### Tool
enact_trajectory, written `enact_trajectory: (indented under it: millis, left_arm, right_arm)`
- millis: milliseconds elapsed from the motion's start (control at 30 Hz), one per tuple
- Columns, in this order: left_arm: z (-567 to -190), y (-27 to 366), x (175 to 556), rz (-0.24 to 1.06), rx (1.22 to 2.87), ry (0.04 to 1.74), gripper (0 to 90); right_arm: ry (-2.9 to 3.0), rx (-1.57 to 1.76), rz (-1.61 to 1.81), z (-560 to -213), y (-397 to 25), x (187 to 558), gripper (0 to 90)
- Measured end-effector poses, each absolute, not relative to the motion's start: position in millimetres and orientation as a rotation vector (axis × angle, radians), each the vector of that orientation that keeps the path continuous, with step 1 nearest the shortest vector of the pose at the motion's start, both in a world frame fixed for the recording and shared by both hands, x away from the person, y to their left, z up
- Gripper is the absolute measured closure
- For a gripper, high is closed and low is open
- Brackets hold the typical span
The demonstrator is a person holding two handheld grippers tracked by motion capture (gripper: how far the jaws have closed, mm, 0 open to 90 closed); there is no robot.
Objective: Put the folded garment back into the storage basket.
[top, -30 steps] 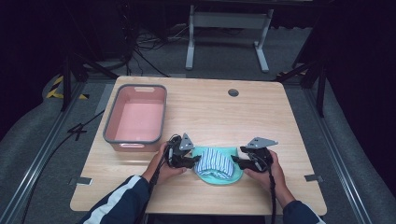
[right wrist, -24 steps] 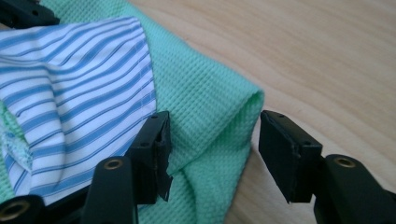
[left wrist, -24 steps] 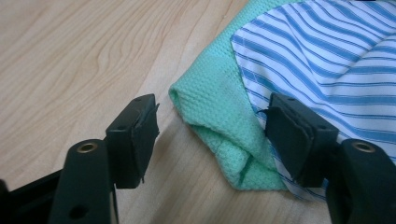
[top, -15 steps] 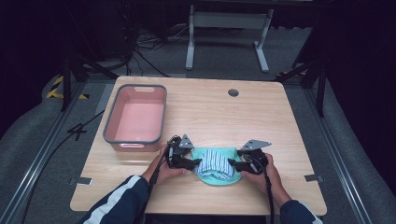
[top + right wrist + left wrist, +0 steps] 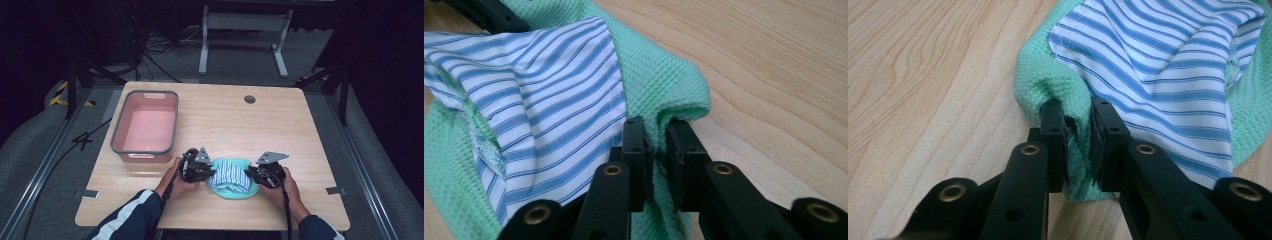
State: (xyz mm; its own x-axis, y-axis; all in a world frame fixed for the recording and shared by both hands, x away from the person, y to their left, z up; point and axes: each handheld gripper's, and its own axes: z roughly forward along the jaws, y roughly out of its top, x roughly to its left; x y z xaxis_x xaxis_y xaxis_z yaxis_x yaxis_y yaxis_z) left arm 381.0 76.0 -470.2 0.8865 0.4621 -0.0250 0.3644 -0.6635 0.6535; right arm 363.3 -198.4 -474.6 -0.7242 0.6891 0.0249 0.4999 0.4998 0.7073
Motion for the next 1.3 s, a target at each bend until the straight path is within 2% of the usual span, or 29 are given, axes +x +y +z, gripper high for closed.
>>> enact_trajectory:
  millis: [267,1300]
  left_arm:
    - [-464,66,384,0.199,2.405,0.554,82.0]
    - [-426,54,396,0.253,2.406,0.49,82.3]
  right_arm:
    - [2.476,1.018,1.053,-469,-207,357,81.6]
    - [2.395,1.044,1.114,-435,-218,360,81.8]
